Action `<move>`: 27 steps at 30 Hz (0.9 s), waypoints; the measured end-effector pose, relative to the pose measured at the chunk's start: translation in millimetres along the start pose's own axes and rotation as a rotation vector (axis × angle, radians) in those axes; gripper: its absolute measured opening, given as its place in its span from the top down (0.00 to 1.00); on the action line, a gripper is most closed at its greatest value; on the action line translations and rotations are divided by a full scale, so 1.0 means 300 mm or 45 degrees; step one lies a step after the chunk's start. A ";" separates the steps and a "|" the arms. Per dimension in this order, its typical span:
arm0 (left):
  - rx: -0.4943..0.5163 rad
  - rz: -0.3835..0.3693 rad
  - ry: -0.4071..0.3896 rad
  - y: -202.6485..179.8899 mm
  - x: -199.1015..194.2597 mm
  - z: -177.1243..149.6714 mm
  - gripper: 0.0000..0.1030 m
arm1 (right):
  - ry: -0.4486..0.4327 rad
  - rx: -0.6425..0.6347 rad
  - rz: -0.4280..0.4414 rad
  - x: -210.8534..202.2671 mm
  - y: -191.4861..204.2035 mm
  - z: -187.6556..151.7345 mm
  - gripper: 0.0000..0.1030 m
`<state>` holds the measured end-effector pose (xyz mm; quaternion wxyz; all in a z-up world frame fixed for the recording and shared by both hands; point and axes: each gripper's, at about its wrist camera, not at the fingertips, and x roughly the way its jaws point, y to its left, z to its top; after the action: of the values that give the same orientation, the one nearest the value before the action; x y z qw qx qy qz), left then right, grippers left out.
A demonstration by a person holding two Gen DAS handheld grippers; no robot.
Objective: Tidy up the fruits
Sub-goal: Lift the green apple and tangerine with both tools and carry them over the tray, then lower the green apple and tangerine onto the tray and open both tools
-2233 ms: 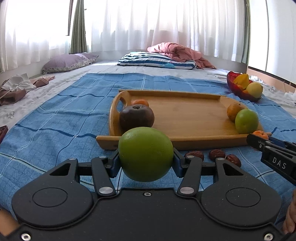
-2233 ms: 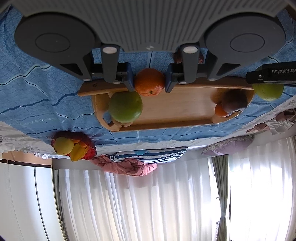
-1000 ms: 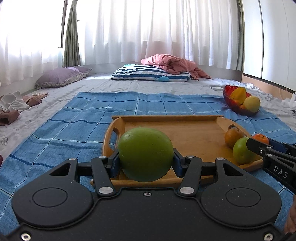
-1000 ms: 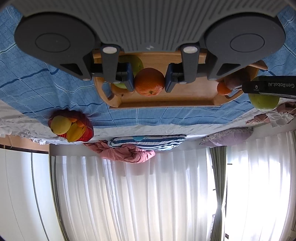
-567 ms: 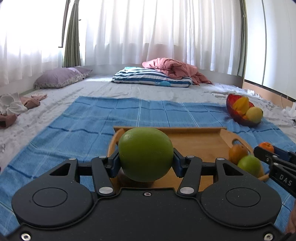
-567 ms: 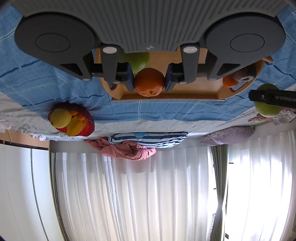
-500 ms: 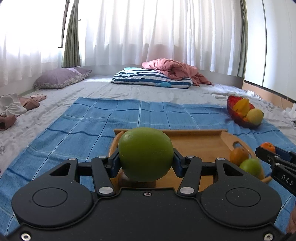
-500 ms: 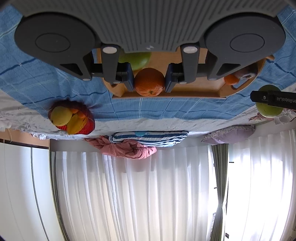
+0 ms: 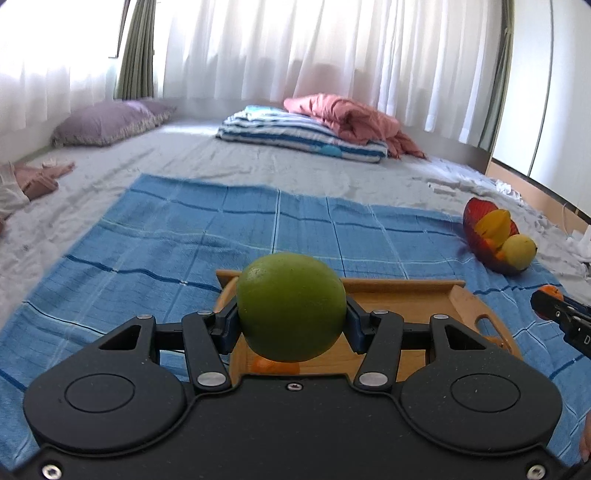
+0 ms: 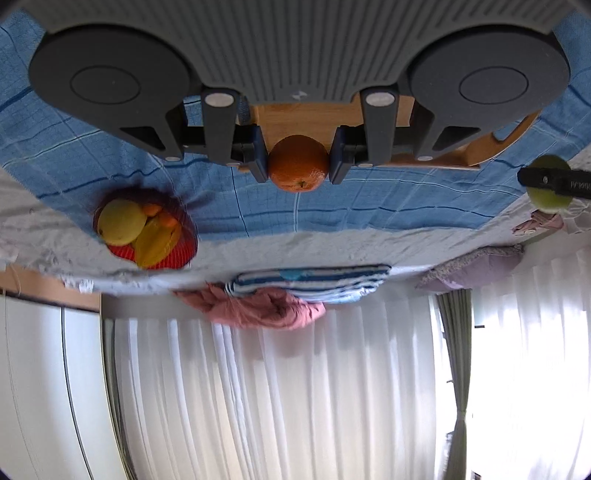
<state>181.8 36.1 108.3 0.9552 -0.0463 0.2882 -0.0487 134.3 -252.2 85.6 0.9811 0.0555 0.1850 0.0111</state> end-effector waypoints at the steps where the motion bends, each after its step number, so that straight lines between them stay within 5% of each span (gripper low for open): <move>1: -0.003 0.007 0.016 -0.001 0.024 0.004 0.50 | 0.026 0.005 -0.004 0.024 -0.008 0.006 0.62; 18: -0.030 0.077 0.215 0.010 0.282 -0.021 0.50 | 0.477 0.039 -0.043 0.348 -0.059 -0.006 0.62; 27: -0.014 0.090 0.241 0.010 0.322 -0.026 0.50 | 0.551 -0.004 -0.040 0.387 -0.036 -0.033 0.62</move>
<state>257.7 26.9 48.8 0.9246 -0.0364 0.3788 -0.0175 238.7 -257.0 33.1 0.9187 0.0474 0.3919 0.0077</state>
